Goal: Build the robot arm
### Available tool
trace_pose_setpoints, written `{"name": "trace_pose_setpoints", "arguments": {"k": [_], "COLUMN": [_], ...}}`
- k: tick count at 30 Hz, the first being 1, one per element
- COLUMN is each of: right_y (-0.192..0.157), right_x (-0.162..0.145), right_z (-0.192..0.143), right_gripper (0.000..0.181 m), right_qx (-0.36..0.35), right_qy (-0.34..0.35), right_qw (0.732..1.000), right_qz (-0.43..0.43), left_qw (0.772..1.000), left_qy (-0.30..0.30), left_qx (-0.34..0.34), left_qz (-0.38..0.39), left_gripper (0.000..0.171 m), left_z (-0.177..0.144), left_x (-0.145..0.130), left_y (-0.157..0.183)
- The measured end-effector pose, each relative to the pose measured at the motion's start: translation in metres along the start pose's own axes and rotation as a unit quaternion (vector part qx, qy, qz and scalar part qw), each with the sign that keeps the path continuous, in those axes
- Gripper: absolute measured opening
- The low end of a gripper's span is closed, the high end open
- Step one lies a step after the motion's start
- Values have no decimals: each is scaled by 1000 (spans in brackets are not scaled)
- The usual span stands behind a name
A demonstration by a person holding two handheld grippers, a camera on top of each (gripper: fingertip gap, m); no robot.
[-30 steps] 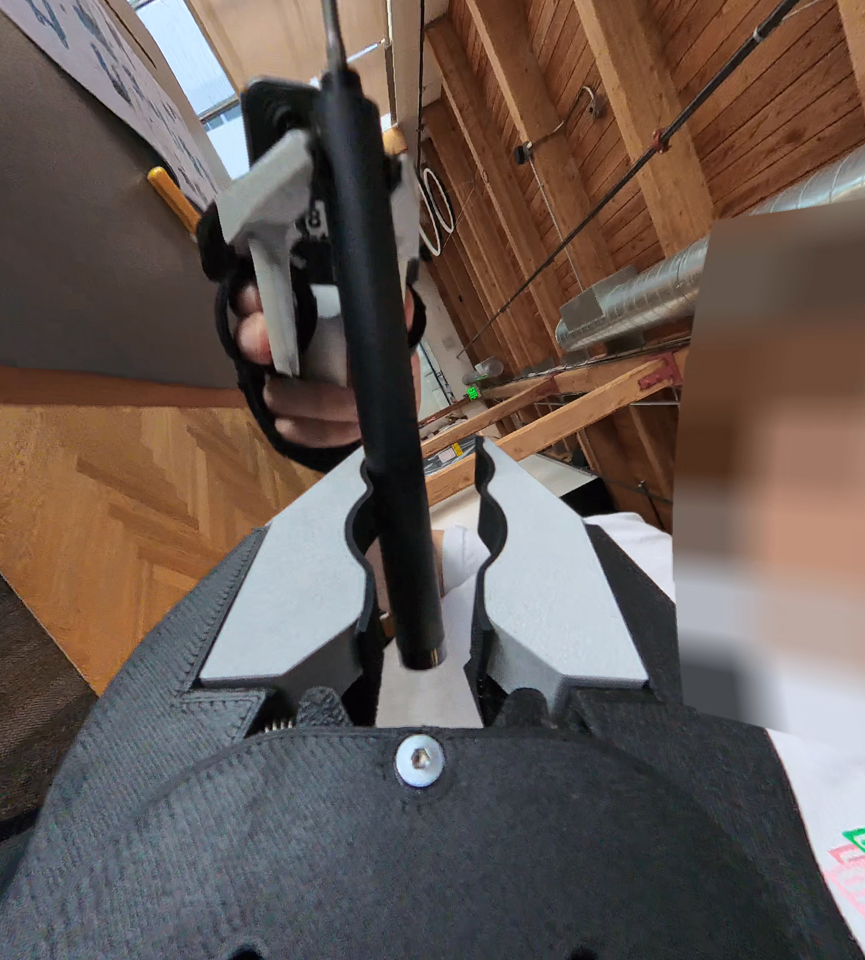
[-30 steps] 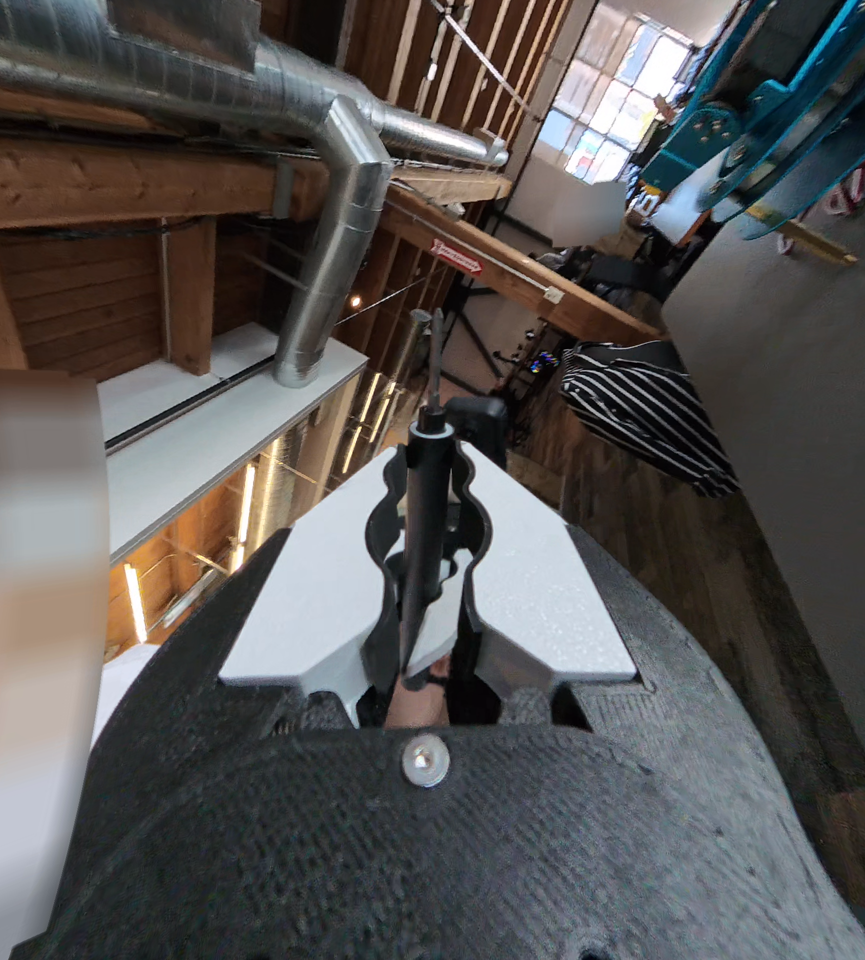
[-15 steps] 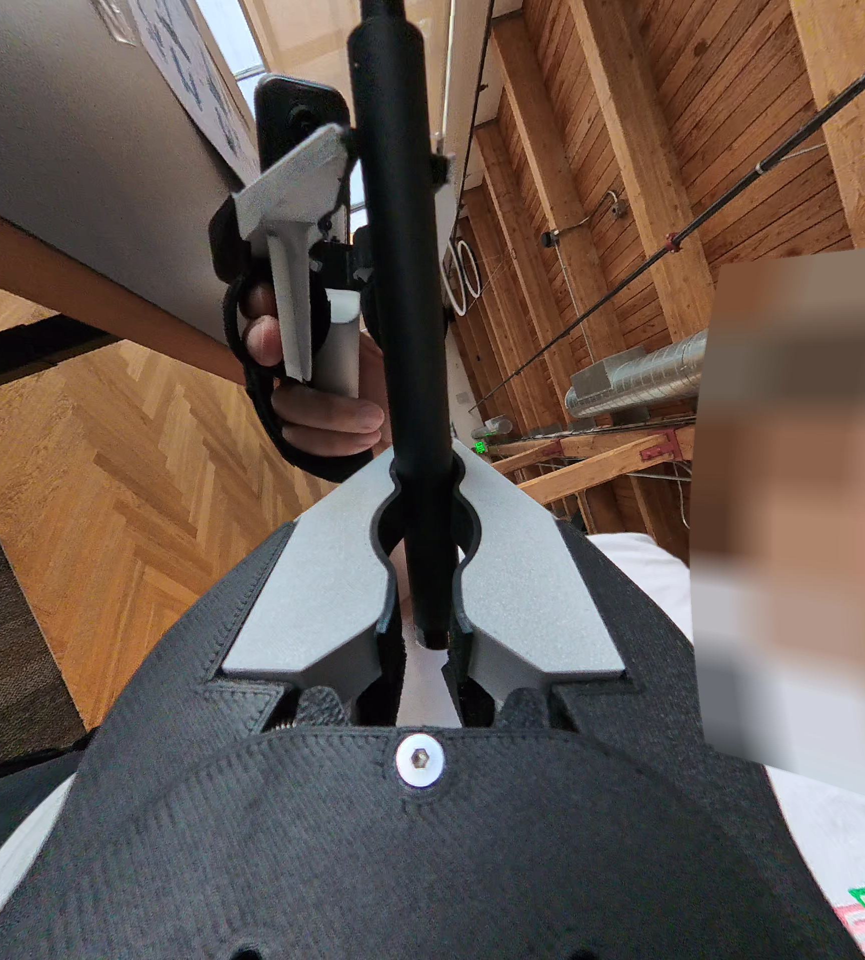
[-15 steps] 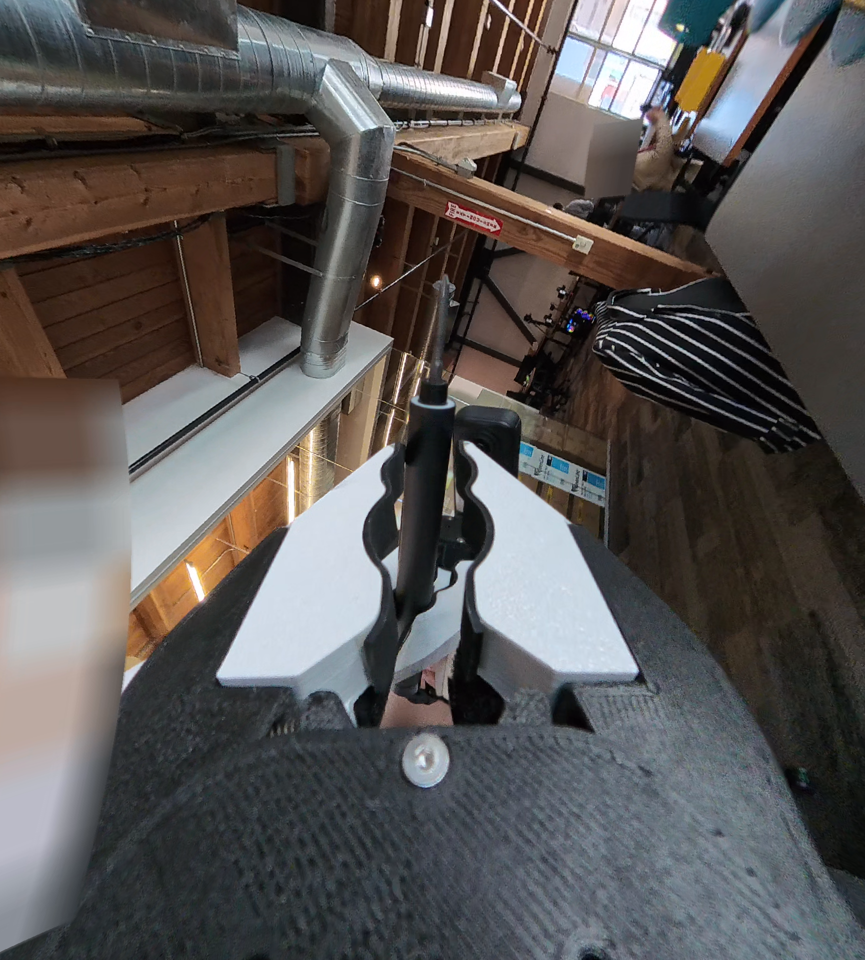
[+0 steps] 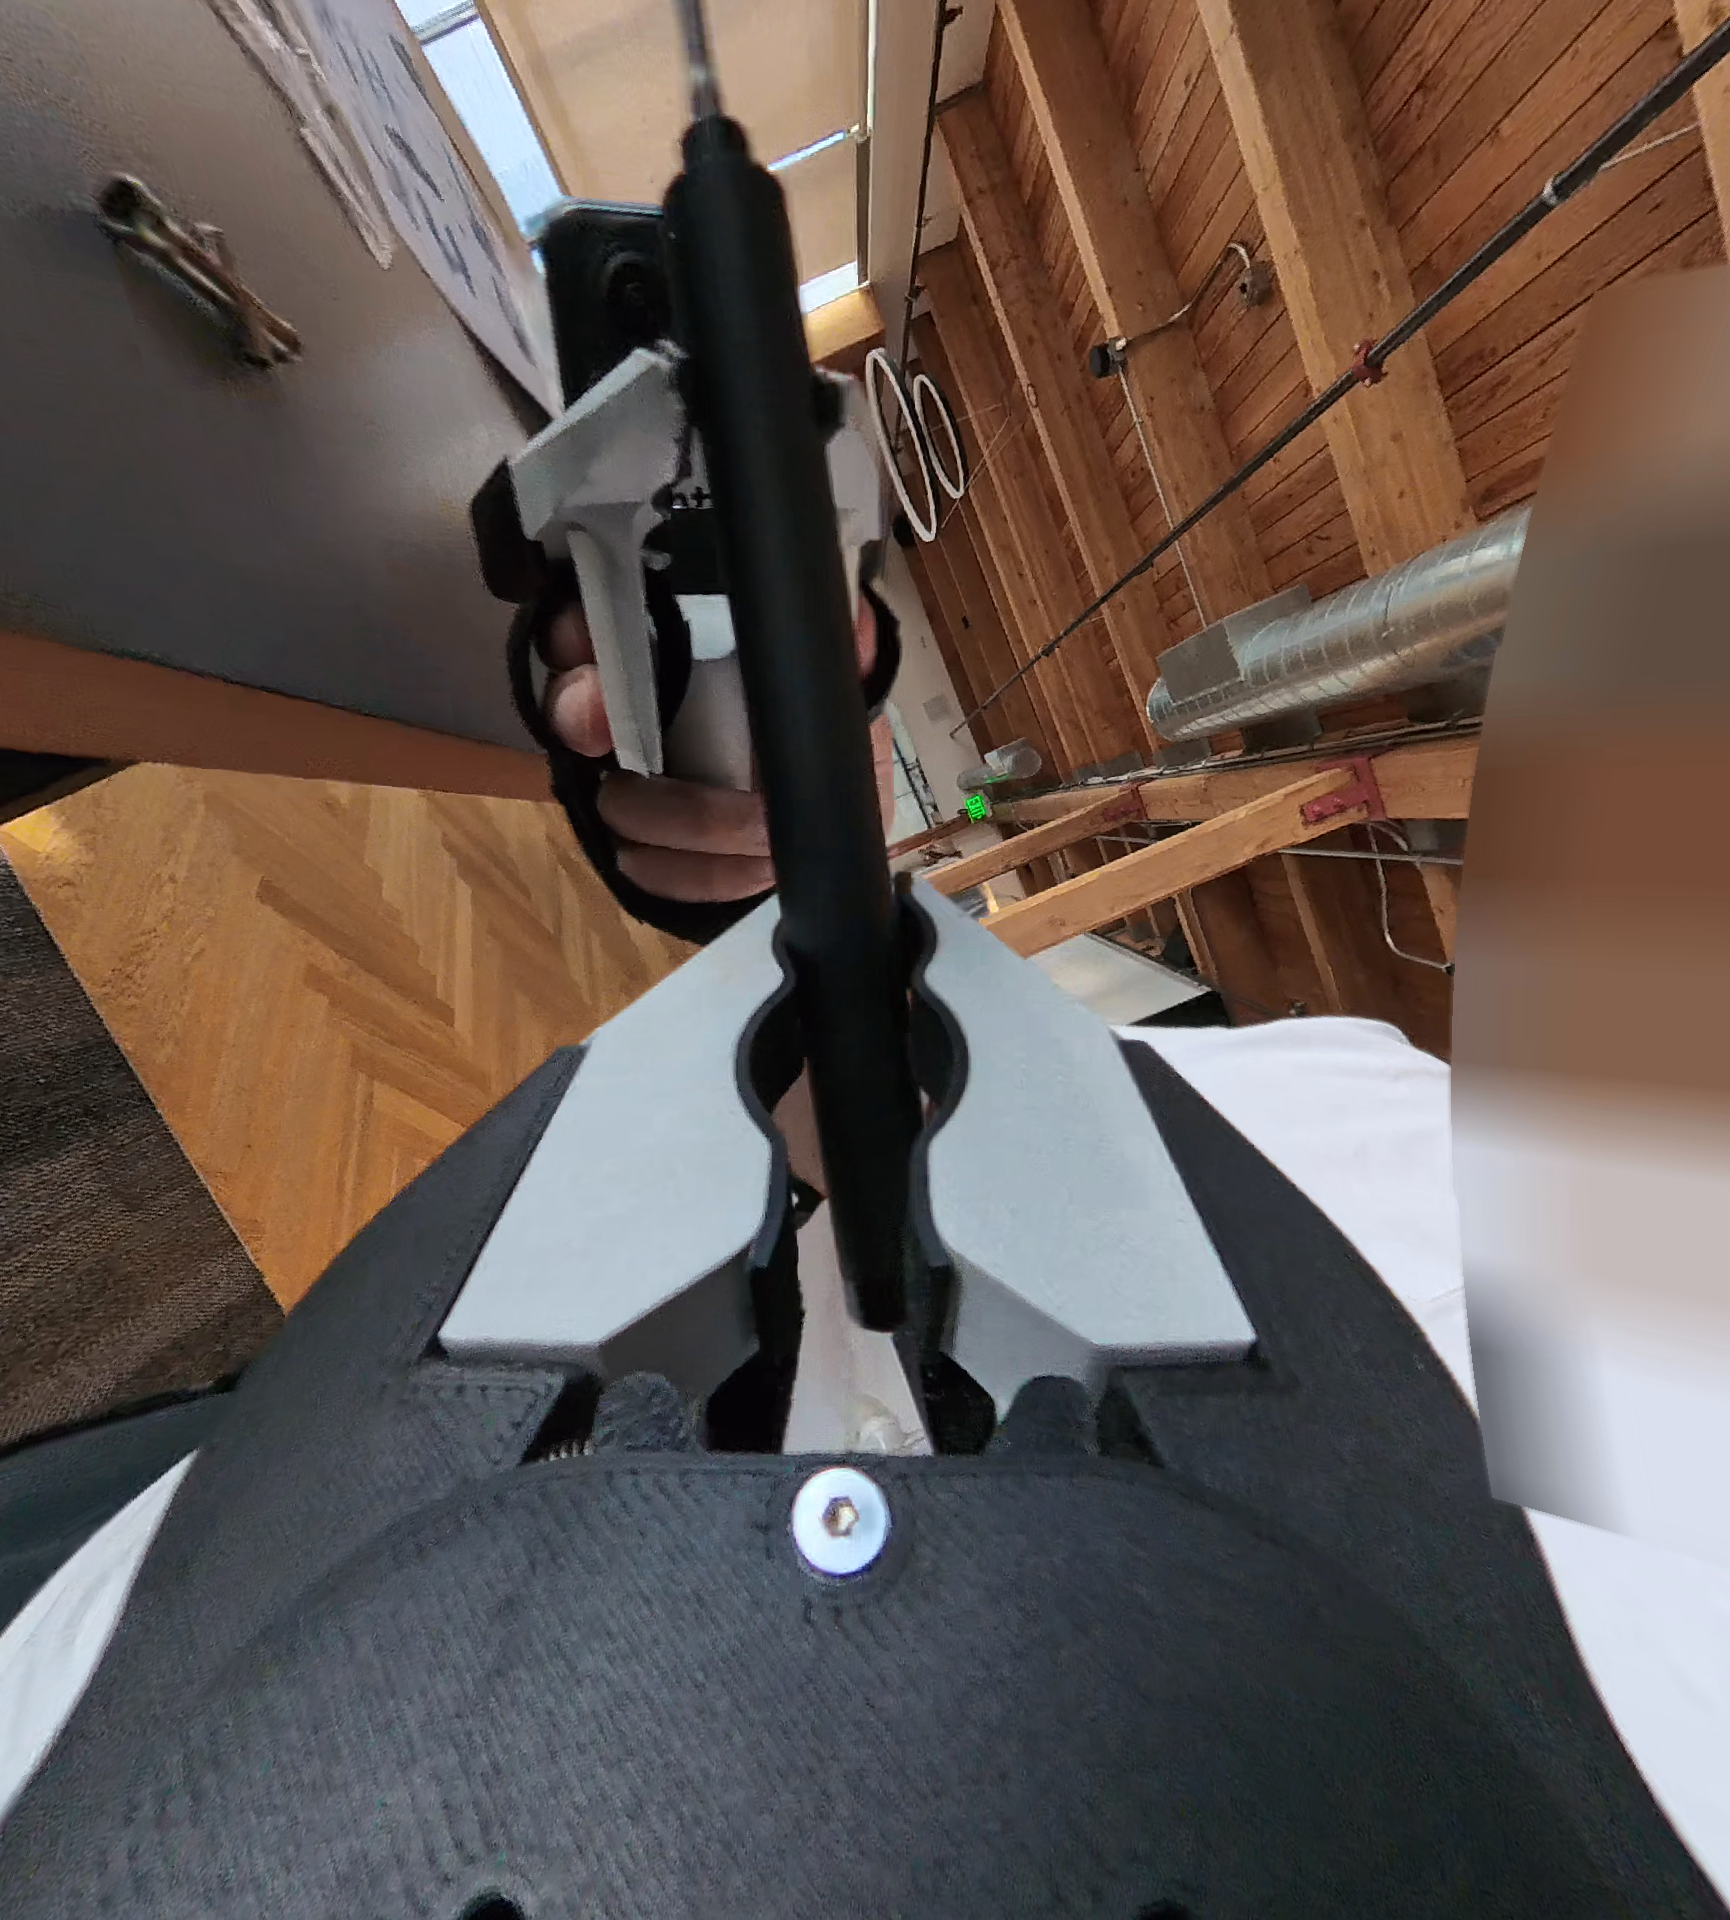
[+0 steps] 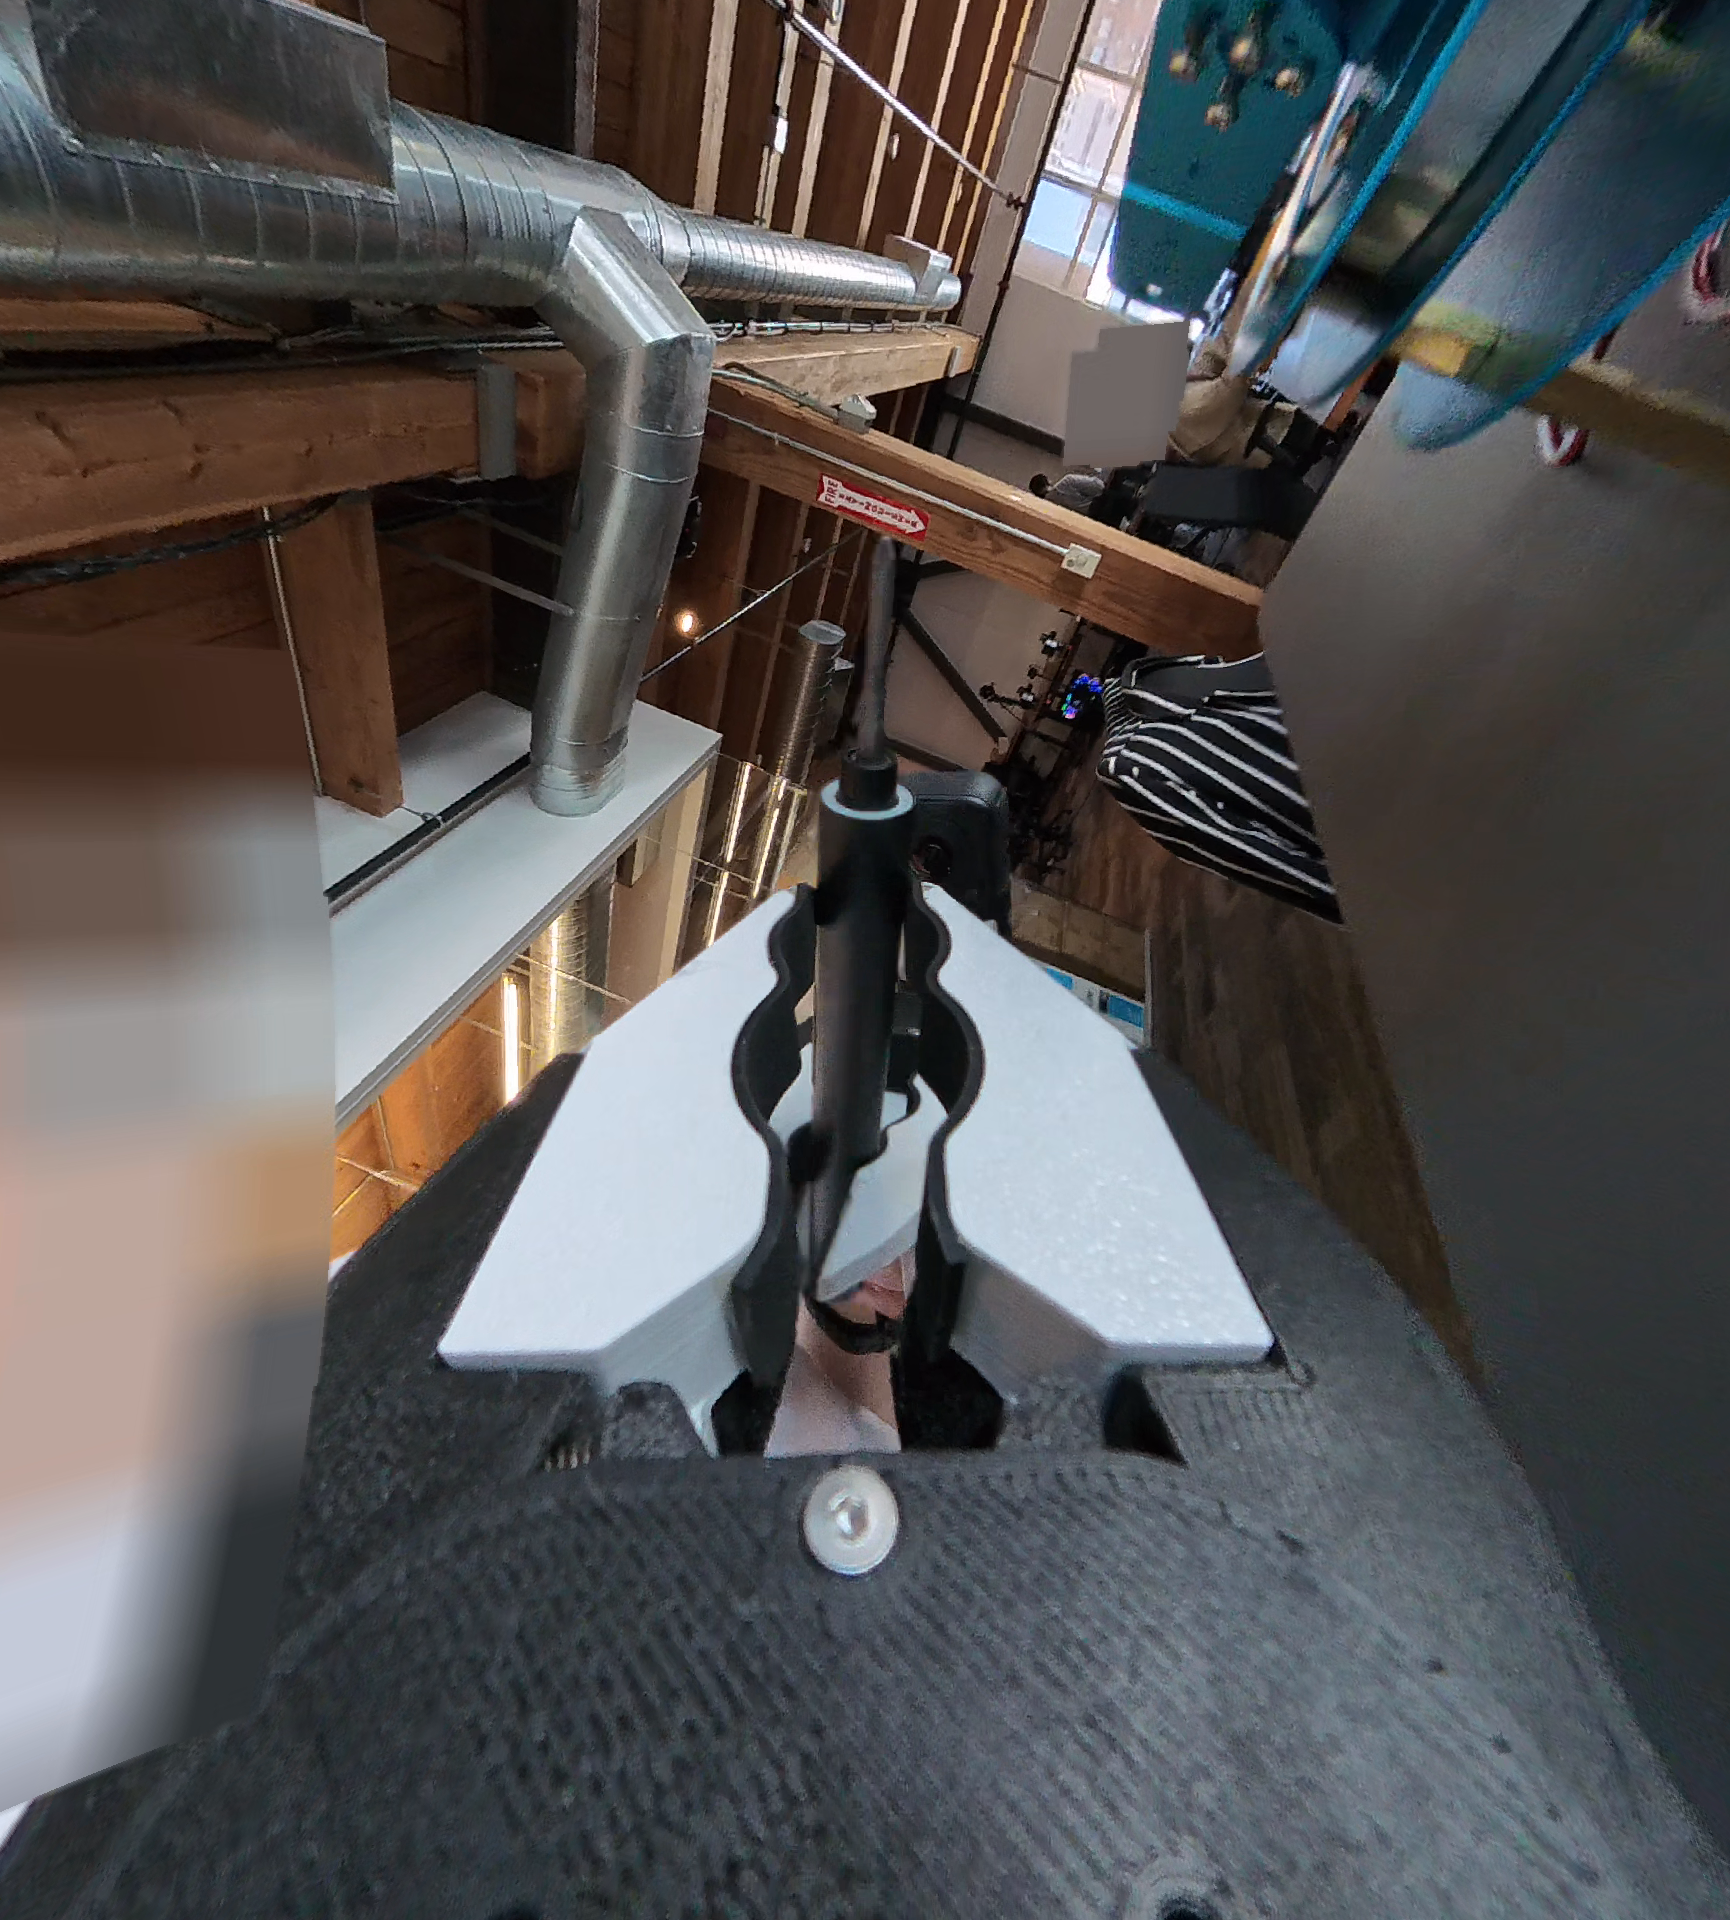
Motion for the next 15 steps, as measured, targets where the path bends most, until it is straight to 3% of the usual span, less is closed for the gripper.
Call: {"name": "trace_pose_setpoints", "arguments": {"k": [3, 6, 9, 13, 15], "right_y": [6, 7, 8, 18, 22], "right_x": [9, 17, 18, 18, 15], "right_z": [9, 14, 17, 19, 20], "right_gripper": [15, 35, 27, 29, 17], "right_qx": [1, 26, 34, 0, -15], "right_qy": [21, 43, 37, 4, -19], "right_qw": [1000, 999, 998, 1000, 999], "right_qz": [-12, 6, -27, -24, -22], "left_qw": [1000, 998, 995, 997, 994], "left_qy": [0, 6, 10, 27, 46], "left_qx": [-18, -26, -63, -26, -48], "left_qz": [-23, -50, -76, -66, -87], "left_gripper": [10, 10, 11, 10, 11], "left_z": [-7, -11, -9, -1, 3], "left_x": [12, 23, 29, 36, 41], "left_y": [-6, -9, -2, -15, -12]}}
Point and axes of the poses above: each gripper's, where its closed fingertips meet, z out along the fingers, x out of its top, y = z × x across the jaws, the point moved 3 cm from there along -z, back along the fingers, and after that the axes turned 3 degrees about z, right-handed, at the moved point
